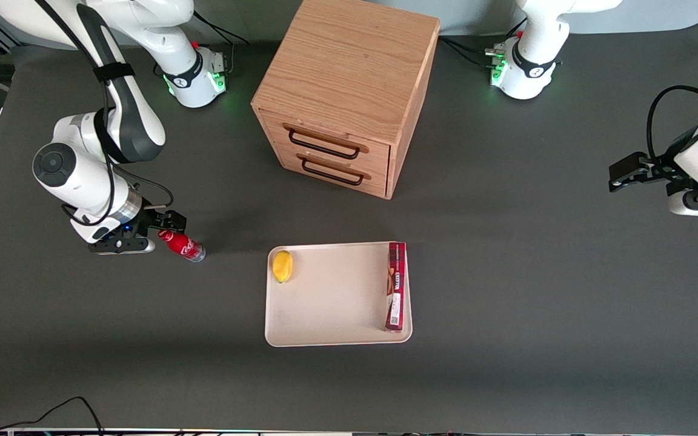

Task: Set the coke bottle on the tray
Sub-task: 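Close the right gripper around the bottle's body and lift it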

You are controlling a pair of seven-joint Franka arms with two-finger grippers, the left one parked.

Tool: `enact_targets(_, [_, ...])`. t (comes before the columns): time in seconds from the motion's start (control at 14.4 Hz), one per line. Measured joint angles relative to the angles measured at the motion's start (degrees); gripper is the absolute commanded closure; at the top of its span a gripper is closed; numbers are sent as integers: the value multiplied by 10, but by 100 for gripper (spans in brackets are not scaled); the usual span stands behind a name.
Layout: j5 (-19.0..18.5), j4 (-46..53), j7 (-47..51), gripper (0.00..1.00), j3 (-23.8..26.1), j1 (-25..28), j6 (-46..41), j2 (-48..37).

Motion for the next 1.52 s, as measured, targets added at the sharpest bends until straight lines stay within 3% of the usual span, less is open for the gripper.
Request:
enact_targets(0.14, [0, 0, -2, 36, 0, 0, 0, 1])
enact_targets(0.35, [0, 0, -2, 100, 0, 0, 0, 1])
enact_targets(0.97, [-1, 23, -2, 100, 0, -1, -35, -6])
enact_targets(1.52, [0, 336, -2, 100, -1, -4, -427, -33])
